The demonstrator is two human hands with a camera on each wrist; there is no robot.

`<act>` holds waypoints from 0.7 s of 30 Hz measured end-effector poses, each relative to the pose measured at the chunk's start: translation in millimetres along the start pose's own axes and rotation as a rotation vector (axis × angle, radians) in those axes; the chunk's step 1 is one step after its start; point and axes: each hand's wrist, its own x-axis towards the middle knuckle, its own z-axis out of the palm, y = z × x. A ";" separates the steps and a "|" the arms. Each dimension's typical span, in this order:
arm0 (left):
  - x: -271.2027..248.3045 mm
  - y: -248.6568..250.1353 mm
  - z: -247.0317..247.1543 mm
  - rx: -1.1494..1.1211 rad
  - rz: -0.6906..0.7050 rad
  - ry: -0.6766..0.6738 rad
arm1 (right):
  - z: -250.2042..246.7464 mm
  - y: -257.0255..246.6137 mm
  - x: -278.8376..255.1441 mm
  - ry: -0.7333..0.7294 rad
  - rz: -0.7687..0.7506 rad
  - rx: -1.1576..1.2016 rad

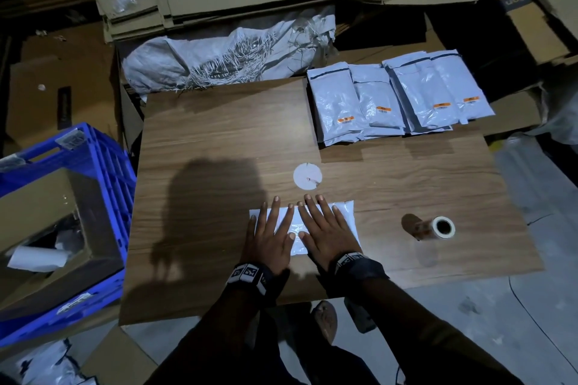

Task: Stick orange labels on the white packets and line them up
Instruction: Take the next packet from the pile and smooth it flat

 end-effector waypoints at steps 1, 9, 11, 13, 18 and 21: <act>0.4 -2.4 -0.2 0.001 0.005 -0.003 | -2.7 5.4 -3.7 -0.014 0.013 0.002; -9.9 -16.7 -26.3 -0.180 0.019 0.010 | -38.0 42.7 -25.1 -0.109 0.136 0.011; -9.7 -29.4 -29.5 -0.230 0.011 0.065 | -43.6 41.8 -22.2 -0.069 0.143 0.014; -12.2 -38.6 -35.0 -0.259 -0.078 0.112 | -48.4 38.8 -21.4 -0.027 0.145 0.033; -33.3 -46.1 -36.3 -0.316 -0.200 0.158 | -55.1 31.2 -30.1 0.027 0.212 0.018; -45.2 -41.3 -34.3 -0.364 -0.213 0.160 | -53.8 29.7 -37.1 0.035 0.312 0.033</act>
